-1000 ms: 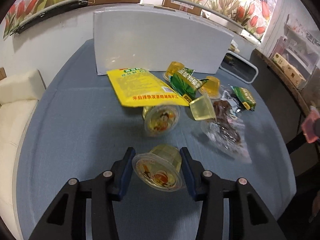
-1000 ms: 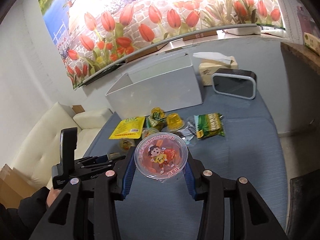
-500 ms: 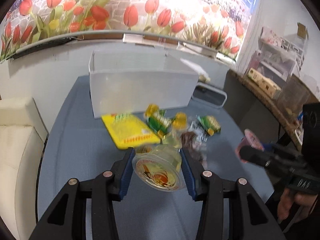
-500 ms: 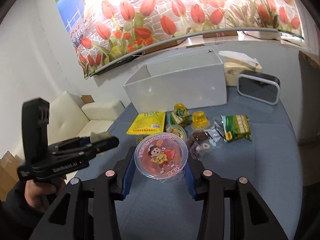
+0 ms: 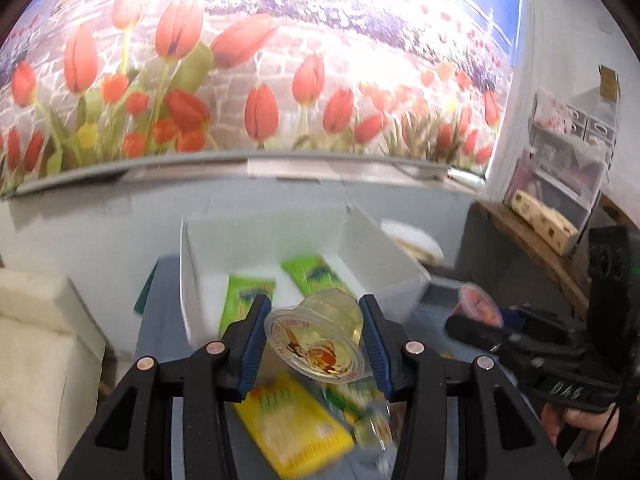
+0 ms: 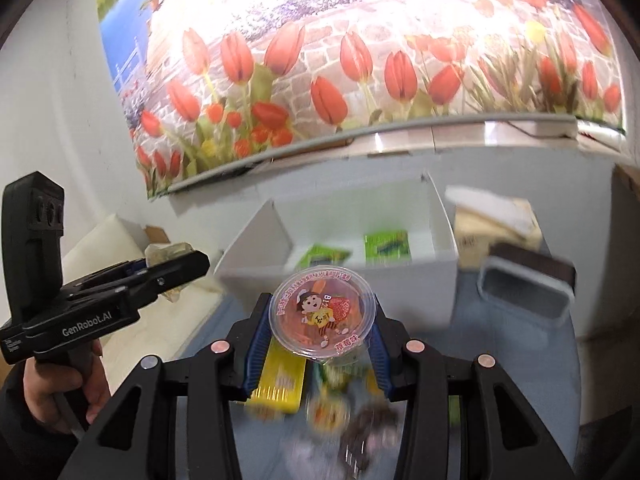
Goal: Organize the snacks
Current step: 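Lower both jelly cups into the white bin and open both grippers, then grasp the large yellow jelly cup with the right gripper while the left grasps a clear jelly cup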
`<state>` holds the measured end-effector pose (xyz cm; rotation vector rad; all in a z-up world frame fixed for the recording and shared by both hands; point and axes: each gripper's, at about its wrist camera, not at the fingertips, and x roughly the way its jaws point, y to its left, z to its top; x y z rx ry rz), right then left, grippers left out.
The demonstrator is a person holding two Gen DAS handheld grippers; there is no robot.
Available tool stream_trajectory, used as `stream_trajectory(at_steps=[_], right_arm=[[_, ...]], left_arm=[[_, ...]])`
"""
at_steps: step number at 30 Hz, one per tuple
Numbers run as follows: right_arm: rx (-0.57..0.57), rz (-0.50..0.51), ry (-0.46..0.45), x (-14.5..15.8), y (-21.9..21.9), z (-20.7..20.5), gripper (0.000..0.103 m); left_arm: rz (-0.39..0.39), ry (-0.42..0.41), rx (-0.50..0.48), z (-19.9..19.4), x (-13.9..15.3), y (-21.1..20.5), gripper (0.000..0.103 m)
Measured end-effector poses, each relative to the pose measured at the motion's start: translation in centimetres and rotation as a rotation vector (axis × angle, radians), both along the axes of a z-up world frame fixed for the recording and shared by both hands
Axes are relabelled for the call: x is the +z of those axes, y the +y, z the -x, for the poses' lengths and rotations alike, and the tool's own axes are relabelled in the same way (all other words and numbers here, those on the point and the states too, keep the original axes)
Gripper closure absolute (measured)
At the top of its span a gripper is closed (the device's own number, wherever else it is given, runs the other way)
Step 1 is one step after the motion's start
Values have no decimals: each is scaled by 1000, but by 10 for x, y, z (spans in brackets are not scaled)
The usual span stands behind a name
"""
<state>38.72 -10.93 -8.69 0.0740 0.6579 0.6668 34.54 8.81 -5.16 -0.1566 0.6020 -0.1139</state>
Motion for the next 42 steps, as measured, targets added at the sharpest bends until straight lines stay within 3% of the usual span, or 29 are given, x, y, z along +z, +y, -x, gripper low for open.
stream_trajectory(at_steps=[6, 12, 13, 14, 15, 16, 17, 23, 33, 42], right_arm=[[-30, 117, -9, 0, 39, -67, 55], [-85, 234, 29, -23, 52, -115, 55], [-89, 244, 46, -27, 51, -120, 54], [-91, 248, 67, -32, 49, -124, 46], [-101, 248, 84, -36, 46, -127, 36], [-115, 242, 90, -39, 40, -128, 10], [-115, 228, 80, -40, 36, -127, 2], [-133, 221, 4, -29, 19, -105, 0], [-112, 91, 11, -23, -23, -31, 0], [-42, 242, 46, -71, -24, 26, 0]], left_arm=[[7, 63, 39, -66, -13, 29, 53], [-21, 134, 66, -101, -43, 47, 51], [-23, 154, 71, -103, -49, 49, 37], [-21, 172, 70, -107, -53, 50, 13], [-18, 173, 66, -107, -56, 51, 1], [-22, 161, 67, -106, -59, 53, 0], [-28, 159, 66, -105, -60, 53, 0], [-70, 163, 46, -94, -60, 45, 0], [-76, 143, 37, -35, -58, 25, 0], [-74, 140, 20, 56, -69, -12, 0]])
